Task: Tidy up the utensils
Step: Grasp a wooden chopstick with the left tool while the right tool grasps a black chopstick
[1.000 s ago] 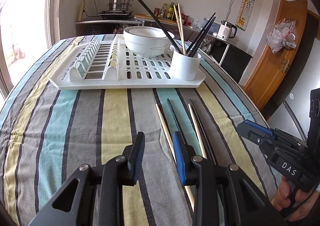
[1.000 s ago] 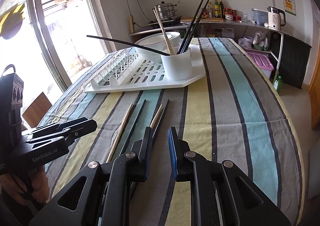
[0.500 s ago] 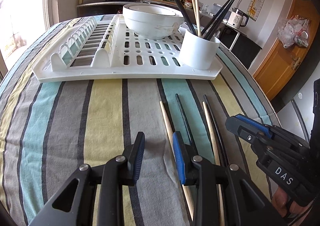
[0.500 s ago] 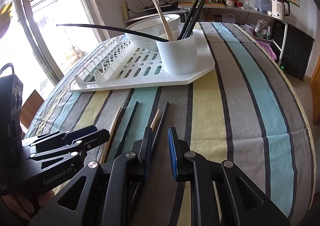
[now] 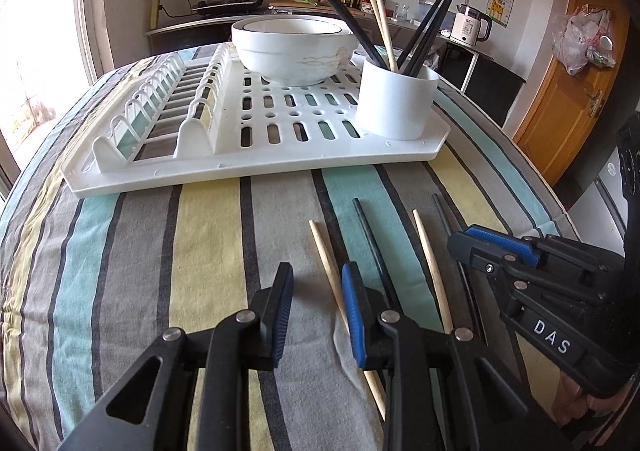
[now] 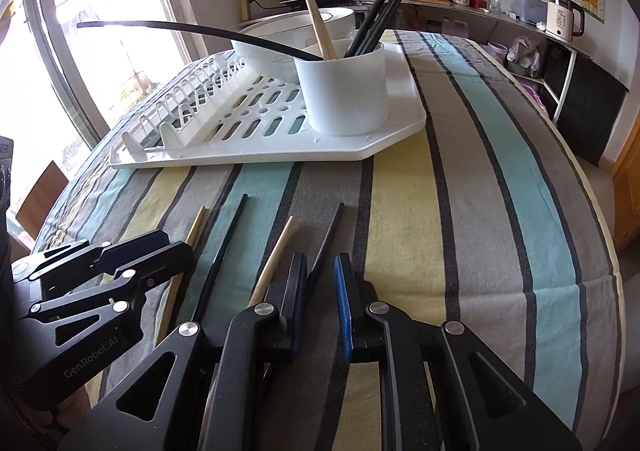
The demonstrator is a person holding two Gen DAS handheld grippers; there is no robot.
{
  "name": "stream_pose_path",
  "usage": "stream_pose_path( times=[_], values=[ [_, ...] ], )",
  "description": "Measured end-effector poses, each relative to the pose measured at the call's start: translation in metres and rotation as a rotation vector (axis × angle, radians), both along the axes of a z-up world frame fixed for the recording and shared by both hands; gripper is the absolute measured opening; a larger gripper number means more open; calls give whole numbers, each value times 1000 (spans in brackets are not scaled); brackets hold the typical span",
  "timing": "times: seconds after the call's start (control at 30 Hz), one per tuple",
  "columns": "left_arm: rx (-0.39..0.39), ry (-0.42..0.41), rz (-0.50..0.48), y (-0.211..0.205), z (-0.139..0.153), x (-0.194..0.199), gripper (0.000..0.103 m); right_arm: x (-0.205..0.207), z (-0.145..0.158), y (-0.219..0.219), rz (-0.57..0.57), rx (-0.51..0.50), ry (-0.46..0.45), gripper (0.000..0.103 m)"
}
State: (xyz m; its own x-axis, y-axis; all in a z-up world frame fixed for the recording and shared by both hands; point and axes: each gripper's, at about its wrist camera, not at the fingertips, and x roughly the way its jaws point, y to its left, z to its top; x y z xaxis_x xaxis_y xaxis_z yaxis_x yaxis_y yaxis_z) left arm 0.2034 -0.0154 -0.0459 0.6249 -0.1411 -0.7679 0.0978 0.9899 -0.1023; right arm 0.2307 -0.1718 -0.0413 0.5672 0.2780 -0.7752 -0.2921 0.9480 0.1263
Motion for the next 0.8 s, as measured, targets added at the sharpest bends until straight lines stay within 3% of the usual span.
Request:
stream_pose_path(
  times=[0.37,0.53,0.8],
  values=[
    [55,4,-47,-13,0,6,10,22,2,9,-5,-67,35,15],
    [62,8,-53,-13,0,8,6,26,2,13,-1,-114,26,8],
    [79,9,-61,-13,0,10,6,29,7,6,10,-65,34,6]
  ],
)
